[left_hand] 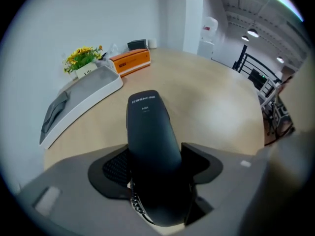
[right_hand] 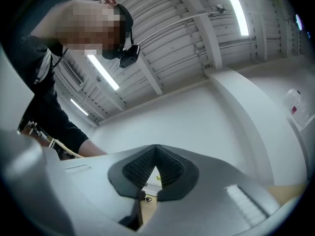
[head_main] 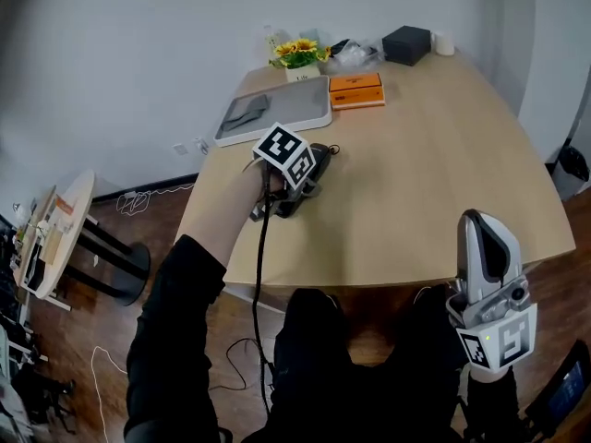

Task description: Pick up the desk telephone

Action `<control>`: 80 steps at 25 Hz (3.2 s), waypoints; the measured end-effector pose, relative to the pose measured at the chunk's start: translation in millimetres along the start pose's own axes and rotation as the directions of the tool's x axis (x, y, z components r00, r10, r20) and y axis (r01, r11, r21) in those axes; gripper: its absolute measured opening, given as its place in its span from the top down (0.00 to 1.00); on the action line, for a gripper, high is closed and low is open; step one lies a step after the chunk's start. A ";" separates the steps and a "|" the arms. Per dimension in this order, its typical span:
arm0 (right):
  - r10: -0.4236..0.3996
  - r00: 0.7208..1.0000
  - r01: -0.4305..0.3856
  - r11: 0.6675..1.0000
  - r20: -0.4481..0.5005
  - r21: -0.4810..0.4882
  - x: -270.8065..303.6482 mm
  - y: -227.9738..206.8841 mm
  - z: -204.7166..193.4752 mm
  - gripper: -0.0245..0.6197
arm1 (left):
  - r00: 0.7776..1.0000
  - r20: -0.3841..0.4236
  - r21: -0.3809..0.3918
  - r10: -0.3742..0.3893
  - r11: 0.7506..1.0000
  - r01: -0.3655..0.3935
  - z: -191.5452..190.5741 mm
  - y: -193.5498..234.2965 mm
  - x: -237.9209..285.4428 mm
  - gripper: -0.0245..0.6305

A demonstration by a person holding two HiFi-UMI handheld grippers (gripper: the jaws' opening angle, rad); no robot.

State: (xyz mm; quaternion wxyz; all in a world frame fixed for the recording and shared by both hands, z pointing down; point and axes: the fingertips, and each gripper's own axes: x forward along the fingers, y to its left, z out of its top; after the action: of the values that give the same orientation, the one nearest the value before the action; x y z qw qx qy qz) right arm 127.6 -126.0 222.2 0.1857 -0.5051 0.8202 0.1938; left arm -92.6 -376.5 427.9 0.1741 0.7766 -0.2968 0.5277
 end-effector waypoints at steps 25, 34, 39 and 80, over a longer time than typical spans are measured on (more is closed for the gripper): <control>-0.011 1.000 0.011 1.000 0.006 -0.028 -3.8 -6.6 1.7 0.96 | 0.678 0.707 -0.068 0.201 0.974 -0.218 14.2 -14.3 -139.5 0.55; -0.036 0.999 0.036 0.999 0.007 -0.041 -5.4 -12.3 1.5 0.96 | 0.472 0.839 -0.087 0.271 0.923 -0.375 -13.2 -71.2 -224.6 0.55; -0.034 0.999 0.035 0.999 0.005 -0.042 -3.2 -11.4 3.2 0.96 | 0.465 0.837 -0.096 0.289 0.913 -0.395 -20.6 -79.1 -228.4 0.55; -0.040 0.999 0.038 0.995 -0.017 -0.088 -3.2 -10.8 -0.2 0.96 | 0.489 0.816 -0.081 0.309 0.898 -0.432 -23.5 -76.1 -225.2 0.55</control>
State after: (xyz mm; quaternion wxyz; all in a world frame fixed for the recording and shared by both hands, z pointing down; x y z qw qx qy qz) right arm 138.7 -128.2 222.6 0.1593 -0.5307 0.8026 0.2210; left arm -120.4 -242.3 232.3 -0.1517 0.8573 -0.4664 0.1565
